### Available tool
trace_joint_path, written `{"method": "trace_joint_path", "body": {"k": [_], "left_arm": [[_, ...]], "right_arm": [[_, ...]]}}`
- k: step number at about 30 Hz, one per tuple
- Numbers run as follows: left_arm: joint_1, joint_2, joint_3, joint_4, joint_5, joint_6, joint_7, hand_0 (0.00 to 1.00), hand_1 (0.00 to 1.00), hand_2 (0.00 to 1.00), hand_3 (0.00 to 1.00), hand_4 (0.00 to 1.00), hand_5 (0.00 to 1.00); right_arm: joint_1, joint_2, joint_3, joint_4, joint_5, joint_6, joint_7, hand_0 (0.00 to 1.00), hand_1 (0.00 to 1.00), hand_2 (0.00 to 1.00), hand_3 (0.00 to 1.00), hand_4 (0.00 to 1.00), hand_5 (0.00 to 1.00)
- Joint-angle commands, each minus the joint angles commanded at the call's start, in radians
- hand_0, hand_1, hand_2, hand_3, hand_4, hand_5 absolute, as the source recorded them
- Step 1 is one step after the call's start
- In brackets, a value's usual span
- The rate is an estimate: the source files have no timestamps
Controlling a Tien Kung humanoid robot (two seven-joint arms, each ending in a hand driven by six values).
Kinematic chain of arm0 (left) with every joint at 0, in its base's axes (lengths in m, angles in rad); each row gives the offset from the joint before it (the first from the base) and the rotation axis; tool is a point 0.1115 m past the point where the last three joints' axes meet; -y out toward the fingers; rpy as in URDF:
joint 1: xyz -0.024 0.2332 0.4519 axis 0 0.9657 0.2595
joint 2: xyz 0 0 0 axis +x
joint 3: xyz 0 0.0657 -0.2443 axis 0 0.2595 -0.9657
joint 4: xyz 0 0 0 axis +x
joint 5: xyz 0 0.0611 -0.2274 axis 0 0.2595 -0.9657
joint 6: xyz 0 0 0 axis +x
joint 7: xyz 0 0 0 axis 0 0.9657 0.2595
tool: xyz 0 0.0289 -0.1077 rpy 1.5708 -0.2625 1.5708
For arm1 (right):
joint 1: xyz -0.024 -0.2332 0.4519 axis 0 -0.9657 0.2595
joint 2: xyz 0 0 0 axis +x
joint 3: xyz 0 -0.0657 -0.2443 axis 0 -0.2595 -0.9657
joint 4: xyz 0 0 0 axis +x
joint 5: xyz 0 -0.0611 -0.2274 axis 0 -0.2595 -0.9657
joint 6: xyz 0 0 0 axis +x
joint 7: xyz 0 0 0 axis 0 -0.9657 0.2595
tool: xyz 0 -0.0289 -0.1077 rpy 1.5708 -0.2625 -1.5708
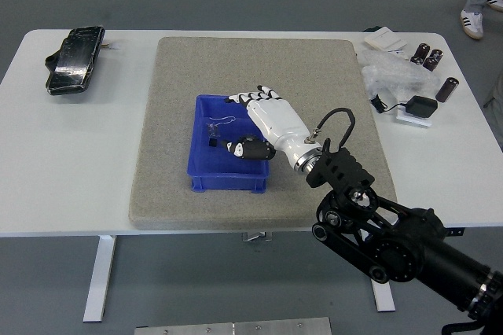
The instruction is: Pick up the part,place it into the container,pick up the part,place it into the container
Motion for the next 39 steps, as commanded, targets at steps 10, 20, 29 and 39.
{"method": "trace_joint_path", "body": {"k": [10,20,29,39], "left_arm": [[0.001,0.000,-0.001,0.000,-0.001,0.000,-0.001,0.654,0.576,0.574,0.617,0.716,0.230],[0.001,0.001,-0.004,0.000,0.003,0.001,-0.001,0.647,0.576,0.573,0.615,0.708,0.224],[0.001,0.003,-0.004,0.000,0.005,0.001,-0.001,0.647,0.576,0.571,0.612,0.688,0.224],[-0.004,0.004,-0.002,0.000,0.016,-0.003,0.000,0.646,0.576,0.572,0.613,0.701,0.225]], "right_arm": [[-0.054,-0.082,0.147,-0.068,0.032,0.001,-0.019,0.907,0.758,0.780,0.801,0.786,0.385],[-0.085,-0.104,0.079,-0.118,0.070,0.032,-0.031,0.781,0.701,0.768,0.796,0.775,0.373],[-0.069,-0.105,0.028,-0.168,0.076,0.044,-0.033,0.740,0.691,0.768,0.783,0.759,0.359],[-0.069,-0.104,0.019,-0.183,0.040,0.049,-0.040,0.580,0.461,0.559,0.610,0.319,0.057]]}}
